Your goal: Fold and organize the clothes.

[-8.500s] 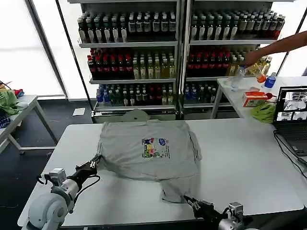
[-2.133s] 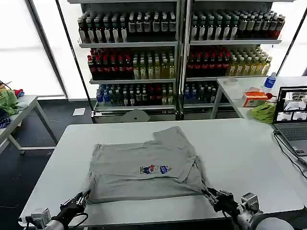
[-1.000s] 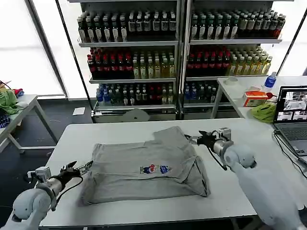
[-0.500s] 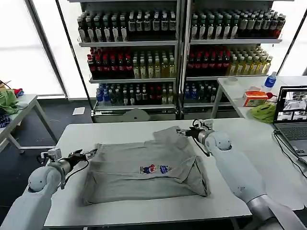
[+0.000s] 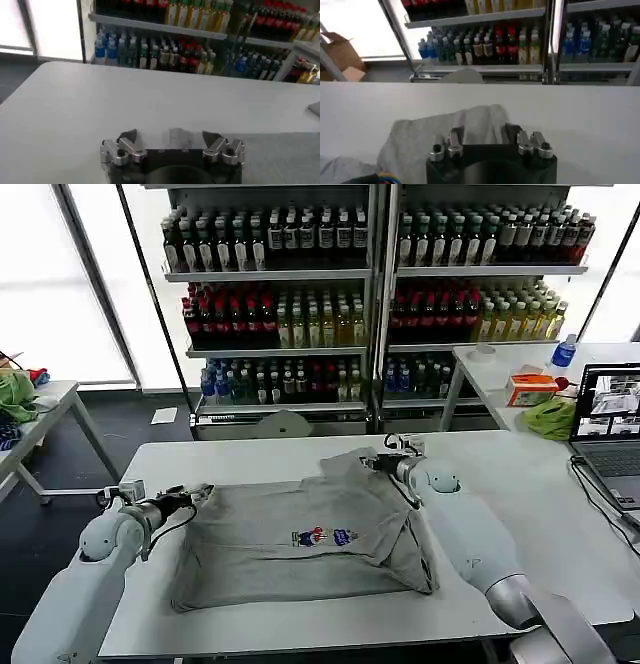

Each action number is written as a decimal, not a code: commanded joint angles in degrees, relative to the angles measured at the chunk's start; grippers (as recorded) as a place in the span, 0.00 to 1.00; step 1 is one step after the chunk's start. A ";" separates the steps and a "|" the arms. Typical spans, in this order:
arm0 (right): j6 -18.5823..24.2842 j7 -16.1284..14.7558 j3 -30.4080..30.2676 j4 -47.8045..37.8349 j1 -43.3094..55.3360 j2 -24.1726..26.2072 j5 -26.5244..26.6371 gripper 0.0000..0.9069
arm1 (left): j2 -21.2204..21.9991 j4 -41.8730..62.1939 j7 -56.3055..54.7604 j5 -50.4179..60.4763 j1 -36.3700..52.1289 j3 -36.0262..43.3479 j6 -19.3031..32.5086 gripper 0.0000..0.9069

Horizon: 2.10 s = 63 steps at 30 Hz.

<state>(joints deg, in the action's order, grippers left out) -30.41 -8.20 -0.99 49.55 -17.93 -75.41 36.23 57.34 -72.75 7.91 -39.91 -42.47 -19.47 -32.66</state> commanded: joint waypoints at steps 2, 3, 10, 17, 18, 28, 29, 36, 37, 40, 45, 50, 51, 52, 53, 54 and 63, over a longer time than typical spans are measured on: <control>0.28 -0.35 -0.28 -3.39 0.58 -1.87 -0.53 0.00 | 0.17 2.89 0.11 0.15 2.31 1.59 -0.07 1.00; 0.29 -0.49 -0.26 -3.13 0.38 -1.79 -0.46 0.00 | 0.23 3.22 0.20 0.15 2.63 1.71 -0.03 1.00; 0.38 -0.44 -0.12 0.38 -0.62 -1.14 0.66 0.00 | 0.82 4.29 0.52 0.32 3.32 2.82 0.07 1.00; 0.14 -0.24 -0.40 1.48 -0.43 -0.54 1.38 0.00 | 0.25 3.50 1.01 0.46 2.39 3.72 -0.28 1.00; 0.20 -0.24 -0.44 1.38 -0.36 -0.50 1.36 0.00 | -0.16 2.91 1.15 0.42 1.80 3.66 -0.35 1.00; 0.54 -0.47 -0.64 0.81 -0.08 -0.40 1.35 0.00 | -1.16 -3.69 1.10 0.56 -4.92 1.88 -0.41 0.43; 0.54 -0.46 -0.66 0.88 -0.11 -0.43 1.33 0.00 | -1.13 -4.02 1.11 0.56 -5.34 1.85 -0.41 0.28; 0.46 -0.41 -0.48 1.54 -0.37 -0.49 1.34 0.00 | -0.05 -4.82 1.11 1.03 -6.27 1.80 -0.36 0.00; 0.45 -0.41 -0.47 1.64 -0.40 -0.43 1.35 0.00 | 0.06 -4.88 1.08 1.04 -6.23 1.85 -0.36 0.00; 0.37 -0.45 -0.43 2.14 -0.69 -0.19 1.39 0.00 | 0.28 -4.66 0.94 1.02 -5.89 1.84 -0.18 0.00; 0.15 -0.30 -0.11 3.10 -1.18 -0.02 2.29 0.00 | 0.25 -4.42 0.89 0.92 -5.10 1.73 0.84 0.00; -0.60 0.61 0.66 7.46 -2.65 1.02 4.71 0.00 | -0.08 -5.47 0.39 0.24 -4.49 1.22 1.60 0.00; -0.69 0.76 0.80 8.15 -2.93 1.19 5.19 0.00 | -0.13 -5.83 0.32 0.08 -4.45 1.06 1.64 0.00; -0.73 1.03 1.36 9.80 -3.45 1.60 6.09 0.00 | -0.12 -6.17 0.02 -0.07 -4.42 0.86 1.77 0.00; -0.76 1.18 1.59 10.81 -3.74 1.83 6.77 0.00 | -0.13 -6.39 -0.12 -0.19 -4.43 0.77 1.97 0.00; -0.81 1.43 1.95 12.09 -3.99 2.08 7.60 0.00 | -0.09 -7.17 -0.74 -0.43 -4.49 0.50 2.62 0.00; -2.15 2.89 4.24 22.09 -7.40 5.05 12.49 0.00 | -0.47 -12.34 -2.86 -2.30 -5.96 -0.78 2.84 0.00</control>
<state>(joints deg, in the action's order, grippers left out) -32.05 -5.94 1.82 63.50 -23.24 -71.91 44.95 56.99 -81.38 5.91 -41.31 -48.21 -19.78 -30.79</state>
